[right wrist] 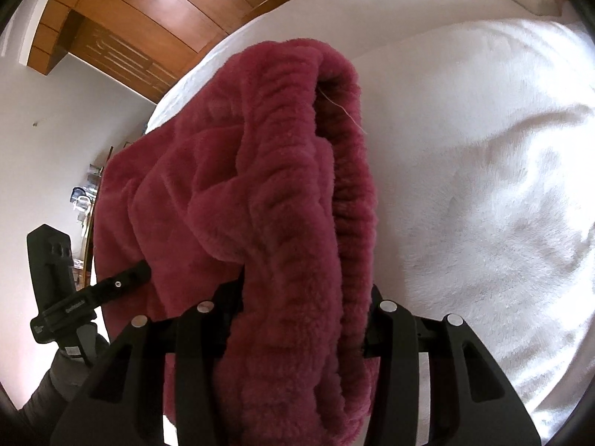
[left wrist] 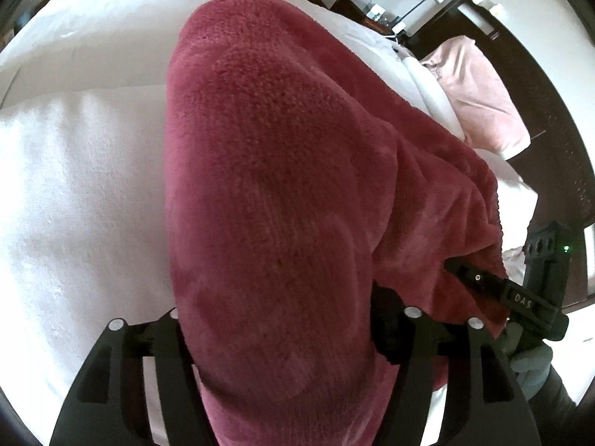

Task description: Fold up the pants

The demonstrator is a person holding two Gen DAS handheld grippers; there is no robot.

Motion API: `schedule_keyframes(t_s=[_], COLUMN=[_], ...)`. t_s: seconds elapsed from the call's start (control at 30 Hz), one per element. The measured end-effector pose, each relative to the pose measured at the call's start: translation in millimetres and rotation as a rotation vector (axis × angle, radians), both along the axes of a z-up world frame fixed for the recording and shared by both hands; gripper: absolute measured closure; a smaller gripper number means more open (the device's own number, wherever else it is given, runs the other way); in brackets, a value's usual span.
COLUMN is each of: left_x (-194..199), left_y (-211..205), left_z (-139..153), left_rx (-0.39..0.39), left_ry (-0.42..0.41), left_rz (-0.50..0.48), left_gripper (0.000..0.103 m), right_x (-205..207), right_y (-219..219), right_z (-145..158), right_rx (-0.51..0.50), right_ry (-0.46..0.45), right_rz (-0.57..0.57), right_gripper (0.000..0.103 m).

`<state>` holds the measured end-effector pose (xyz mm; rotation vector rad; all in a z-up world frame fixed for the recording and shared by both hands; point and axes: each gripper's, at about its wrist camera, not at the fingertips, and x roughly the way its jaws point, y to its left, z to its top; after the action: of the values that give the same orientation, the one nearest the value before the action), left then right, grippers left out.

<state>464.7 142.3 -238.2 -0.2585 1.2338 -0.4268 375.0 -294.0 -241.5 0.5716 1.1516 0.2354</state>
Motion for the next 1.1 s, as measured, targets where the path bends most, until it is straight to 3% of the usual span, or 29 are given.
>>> schedule_keyframes(t_s=[0.13, 0.23, 0.43, 0.7, 0.9, 1.1], left_x=[-0.8, 1.4, 0.9, -5.9, -10.4, -6.8], left_y=[3.4, -4.5, -21.7, -25.2, -27.7, -40.8], left_z=[-3.3, -1.4, 11.2, 20.7, 28.0, 31.5], left_rx=[0.064, 0.109, 0.206, 0.263, 0.312, 0.365], left_ry=[-0.009, -0.016, -0.053, -0.091, -0.122, -0.153], left_rz=[-0.002, -0.001, -0.012, 0.003, 0.002, -0.008], left_gripper=[0.019, 0.016, 0.015, 0.015, 0.015, 0.015], right_x=[24.6, 44.3, 46.4, 46.5, 49.7, 41.0], right_y=[4.0, 13.0, 34.4, 64.3, 52.3, 57.7], right_z=[5.8, 11.9, 26.7, 41.7, 37.8, 63.9], right_rx=[-0.014, -0.051, -0.136, -0.186, -0.228, -0.298], right_ry=[0.01, 0.014, 0.005, -0.003, -0.018, -0.077], right_rz=[-0.008, -0.016, -0.013, -0.015, -0.017, -0.021], right_gripper=[0.054, 0.05, 0.044, 0.043, 0.043, 0.043])
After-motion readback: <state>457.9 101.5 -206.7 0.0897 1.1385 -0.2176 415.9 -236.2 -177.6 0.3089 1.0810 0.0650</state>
